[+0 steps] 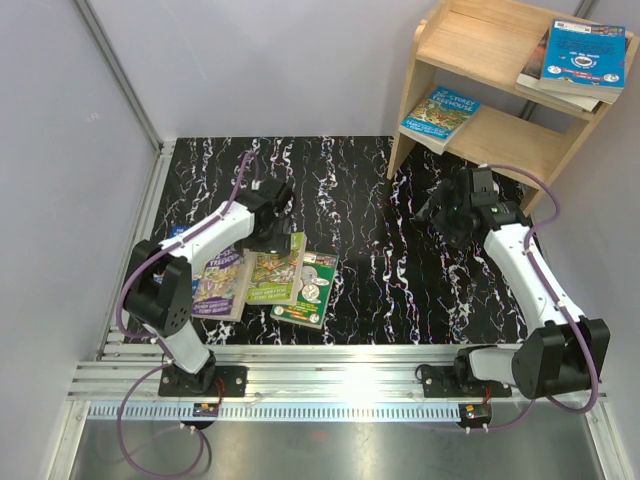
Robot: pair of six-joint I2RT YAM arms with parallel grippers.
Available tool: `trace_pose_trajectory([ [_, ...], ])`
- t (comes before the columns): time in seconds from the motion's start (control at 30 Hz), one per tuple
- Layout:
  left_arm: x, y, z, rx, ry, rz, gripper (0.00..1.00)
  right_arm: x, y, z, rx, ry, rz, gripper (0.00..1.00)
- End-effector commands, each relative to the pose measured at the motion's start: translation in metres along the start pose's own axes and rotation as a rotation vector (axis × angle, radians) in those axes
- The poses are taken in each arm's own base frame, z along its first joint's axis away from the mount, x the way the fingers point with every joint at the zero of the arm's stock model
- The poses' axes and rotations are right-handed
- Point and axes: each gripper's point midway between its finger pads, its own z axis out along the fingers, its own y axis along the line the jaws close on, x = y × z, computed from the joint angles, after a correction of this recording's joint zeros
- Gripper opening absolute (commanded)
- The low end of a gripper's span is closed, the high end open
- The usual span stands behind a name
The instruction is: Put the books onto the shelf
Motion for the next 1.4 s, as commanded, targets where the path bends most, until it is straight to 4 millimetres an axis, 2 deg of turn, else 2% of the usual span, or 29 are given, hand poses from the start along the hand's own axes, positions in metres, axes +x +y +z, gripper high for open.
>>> trace_pose_trajectory([
  [0.0,0.001,0.049,-0.007,-0.232,-0.029,0.051,0.99,0.005,-0.003,-0.015,-0.021,-0.010,0.021,0.90],
  [0.07,-0.003,0.056,-0.012,-0.263,-0.058,0.055,0.99,0.004,-0.005,-0.022,-0.020,-0.022,0.008,0.90],
  [0.27,-0.022,0.066,-0.055,-0.241,-0.205,0.025,0.99,0.009,-0.010,-0.033,-0.017,-0.023,0.005,0.91],
  [0.5,-0.008,0.069,-0.079,-0.167,-0.278,0.035,0.99,0.018,-0.018,-0.039,-0.019,-0.027,0.026,0.91],
  [0.57,-0.005,0.069,-0.080,-0.149,-0.295,0.030,0.99,0.017,-0.019,-0.041,-0.020,-0.035,0.029,0.91],
  [0.67,0.014,0.070,-0.056,-0.176,-0.180,0.065,0.99,0.022,-0.020,-0.042,-0.026,-0.023,0.038,0.91],
  [0.7,0.027,0.069,-0.034,-0.214,-0.080,0.096,0.99,0.024,-0.021,-0.040,-0.024,-0.016,0.043,0.91],
  [0.77,0.053,0.069,-0.002,-0.254,0.069,0.138,0.99,0.024,-0.021,-0.042,-0.028,-0.020,0.055,0.91],
  [0.9,0.084,0.054,0.034,-0.162,0.220,0.134,0.99,0.024,-0.024,-0.049,-0.023,-0.030,0.049,0.91],
  [1.0,0.089,0.059,0.050,-0.181,0.256,0.127,0.99,0.026,-0.031,-0.054,-0.004,-0.036,0.037,0.91],
  [1.23,0.086,0.072,0.075,-0.179,0.324,0.063,0.99,0.036,-0.044,-0.062,0.017,-0.035,0.034,0.92],
  [1.37,0.068,0.071,0.072,-0.137,0.269,0.034,0.99,0.037,-0.044,-0.062,0.019,-0.030,0.030,0.92],
])
